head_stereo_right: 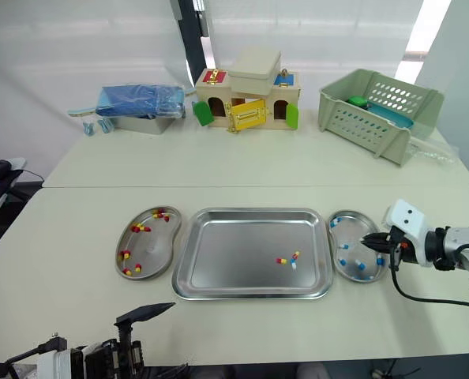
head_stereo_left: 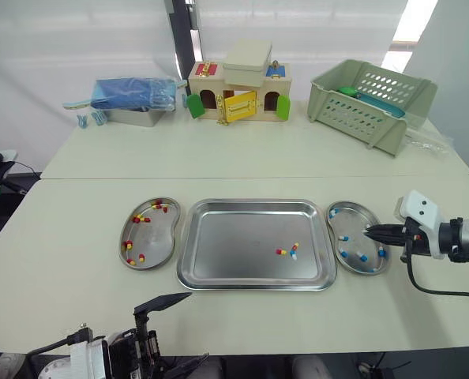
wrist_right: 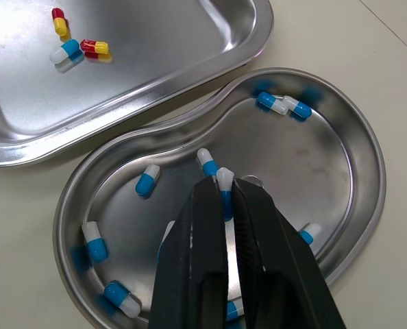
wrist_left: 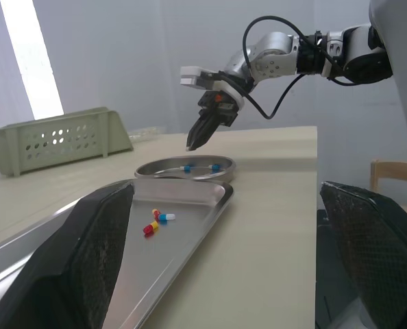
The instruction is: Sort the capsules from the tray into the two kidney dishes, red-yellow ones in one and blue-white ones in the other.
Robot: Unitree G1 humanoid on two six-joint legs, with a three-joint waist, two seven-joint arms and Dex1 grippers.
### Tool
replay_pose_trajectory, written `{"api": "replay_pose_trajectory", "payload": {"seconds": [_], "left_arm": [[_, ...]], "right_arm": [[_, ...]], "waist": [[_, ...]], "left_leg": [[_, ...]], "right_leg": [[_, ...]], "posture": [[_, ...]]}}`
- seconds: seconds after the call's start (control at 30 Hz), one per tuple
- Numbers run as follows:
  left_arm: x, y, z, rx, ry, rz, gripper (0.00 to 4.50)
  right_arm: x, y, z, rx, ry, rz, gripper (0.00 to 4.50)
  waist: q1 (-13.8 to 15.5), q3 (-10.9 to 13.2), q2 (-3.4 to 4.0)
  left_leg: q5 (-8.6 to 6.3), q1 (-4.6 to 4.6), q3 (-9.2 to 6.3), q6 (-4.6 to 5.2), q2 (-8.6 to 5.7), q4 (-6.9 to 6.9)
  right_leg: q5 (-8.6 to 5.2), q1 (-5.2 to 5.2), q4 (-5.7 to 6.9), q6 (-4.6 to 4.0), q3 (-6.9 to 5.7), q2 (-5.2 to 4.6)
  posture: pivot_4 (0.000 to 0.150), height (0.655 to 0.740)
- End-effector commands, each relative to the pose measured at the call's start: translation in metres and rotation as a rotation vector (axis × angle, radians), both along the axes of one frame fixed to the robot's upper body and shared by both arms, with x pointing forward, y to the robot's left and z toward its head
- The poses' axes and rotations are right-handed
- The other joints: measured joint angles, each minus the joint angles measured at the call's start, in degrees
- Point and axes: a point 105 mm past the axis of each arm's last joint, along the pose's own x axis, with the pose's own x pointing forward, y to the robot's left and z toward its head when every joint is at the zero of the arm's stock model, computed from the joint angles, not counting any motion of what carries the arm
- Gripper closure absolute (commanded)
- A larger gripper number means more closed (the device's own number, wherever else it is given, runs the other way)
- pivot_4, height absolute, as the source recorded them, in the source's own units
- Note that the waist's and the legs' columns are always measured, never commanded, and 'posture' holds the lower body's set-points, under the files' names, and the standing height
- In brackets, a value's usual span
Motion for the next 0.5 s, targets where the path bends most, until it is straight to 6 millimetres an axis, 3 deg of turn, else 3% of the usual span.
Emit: {"api": "replay_pose_trajectory", "payload": {"seconds": [0.03,0.27,0.43,0.5], "left_arm": [[-0.005,0.001,0.000,-0.007,0.011,-0.010,0.00],[-0.005,0.004,0.000,0.000,0.008,0.008,0.00],[0.002,0.010,0.002,0.011,0.014,0.066,0.00],[0.017,0.021,0.011,0.013,0.022,0.182,0.00]], "right_arm": [[0.002,0.002,0.004,-0.003,-0.034,0.007,3.38],[0.003,0.002,0.003,0.014,-0.027,-0.001,1.61],[-0.001,-0.001,0.010,0.057,-0.051,0.002,0.02],[-0.007,-0.008,0.014,0.119,-0.051,-0.009,0.02]], "waist": [[0.15,0.00,0.00],[0.38,0.00,0.00],[0.54,0.00,-0.01],[0.71,0.03,-0.05]], "left_leg": [[0.00,0.00,0.00,0.00,-0.01,0.00],[0.00,0.00,0.00,0.00,-0.01,0.01],[0.00,0.00,0.00,0.00,-0.01,0.01],[0.00,-0.01,0.00,0.00,-0.01,0.01]], "right_leg": [[0.00,0.01,-0.01,0.00,0.00,-0.01],[0.00,0.02,-0.02,0.00,0.00,-0.01],[0.00,0.02,-0.02,0.00,-0.01,-0.01],[0.00,0.02,-0.03,0.00,-0.01,-0.01]], "posture": [[0.150,0.7400],[0.150,0.7400],[0.150,0.7400],[0.150,0.7400]]}}
